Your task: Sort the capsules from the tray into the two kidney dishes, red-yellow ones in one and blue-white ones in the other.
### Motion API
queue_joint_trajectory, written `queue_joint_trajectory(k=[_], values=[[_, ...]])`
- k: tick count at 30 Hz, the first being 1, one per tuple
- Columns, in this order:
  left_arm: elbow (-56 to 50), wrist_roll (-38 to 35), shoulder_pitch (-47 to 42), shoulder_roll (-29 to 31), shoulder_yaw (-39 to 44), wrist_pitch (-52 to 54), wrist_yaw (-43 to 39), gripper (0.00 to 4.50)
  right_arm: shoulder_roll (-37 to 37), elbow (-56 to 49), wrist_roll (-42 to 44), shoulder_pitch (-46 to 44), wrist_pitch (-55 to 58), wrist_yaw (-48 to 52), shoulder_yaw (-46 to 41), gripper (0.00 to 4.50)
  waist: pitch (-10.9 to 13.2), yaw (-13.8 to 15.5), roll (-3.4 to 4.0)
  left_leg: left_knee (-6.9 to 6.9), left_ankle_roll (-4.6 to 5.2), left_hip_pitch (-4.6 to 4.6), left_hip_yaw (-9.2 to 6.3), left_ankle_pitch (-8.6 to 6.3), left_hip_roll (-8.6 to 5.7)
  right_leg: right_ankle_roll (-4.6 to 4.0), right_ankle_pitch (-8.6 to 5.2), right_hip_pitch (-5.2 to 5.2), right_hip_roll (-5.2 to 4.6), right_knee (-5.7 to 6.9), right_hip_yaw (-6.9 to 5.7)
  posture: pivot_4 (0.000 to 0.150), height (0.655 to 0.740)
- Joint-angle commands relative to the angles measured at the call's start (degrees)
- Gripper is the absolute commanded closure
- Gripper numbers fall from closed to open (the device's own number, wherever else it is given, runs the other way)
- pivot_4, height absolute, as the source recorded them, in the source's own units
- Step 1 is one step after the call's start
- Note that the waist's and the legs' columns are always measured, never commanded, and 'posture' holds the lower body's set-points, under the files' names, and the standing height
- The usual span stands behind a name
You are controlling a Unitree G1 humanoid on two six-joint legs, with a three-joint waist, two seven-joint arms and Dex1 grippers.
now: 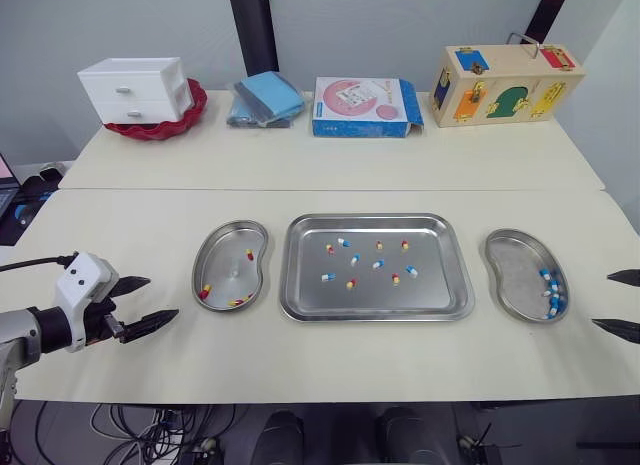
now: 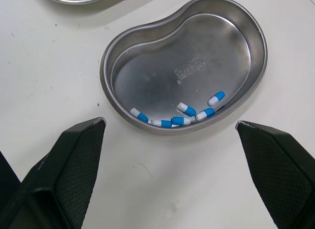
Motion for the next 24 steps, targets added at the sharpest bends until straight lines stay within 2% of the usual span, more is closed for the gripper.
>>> queue_joint_trajectory(k=[1, 10, 19, 24], values=[[-2.3, -0.9, 0.7, 1.1, 1.1, 0.4, 0.0, 0.02, -0.5, -1.0, 0.5, -0.4, -0.1, -0.1, -1.3, 0.0, 0.0, 0.0, 0.0, 0.0, 0.0, 0.0, 0.0, 0.0, 0.0, 0.0, 0.0, 0.0, 0.0, 0.0, 0.0, 0.15, 0.74], [-2.7, -1.8, 2.1, 1.4, 2.3, 3.8, 0.9, 0.02, -0.3, -0.9, 0.0, -0.3, -0.4, -0.7, -1.0, 0.0, 0.0, 0.0, 0.0, 0.01, 0.0, 0.0, 0.02, 0.0, 0.0, 0.0, 0.0, 0.0, 0.0, 0.0, 0.02, 0.15, 0.74], [-1.2, -5.1, 0.3, 0.7, 3.9, 2.4, -0.6, 0.02, -0.1, -1.1, 0.1, -0.4, 0.1, -1.2, -0.5, 0.0, 0.0, 0.0, 0.0, 0.01, 0.0, 0.0, 0.01, 0.0, 0.0, 0.0, 0.0, 0.0, 0.0, 0.0, 0.02, 0.15, 0.74], [0.5, -4.0, -0.5, 1.4, 3.6, 0.9, -0.3, 0.02, 0.1, -1.1, 0.3, -0.9, 1.8, -2.0, -0.3, 0.0, 0.0, 0.0, 0.0, 0.01, 0.0, 0.0, 0.03, 0.0, 0.0, 0.0, 0.0, -0.01, 0.0, 0.0, 0.02, 0.15, 0.74]])
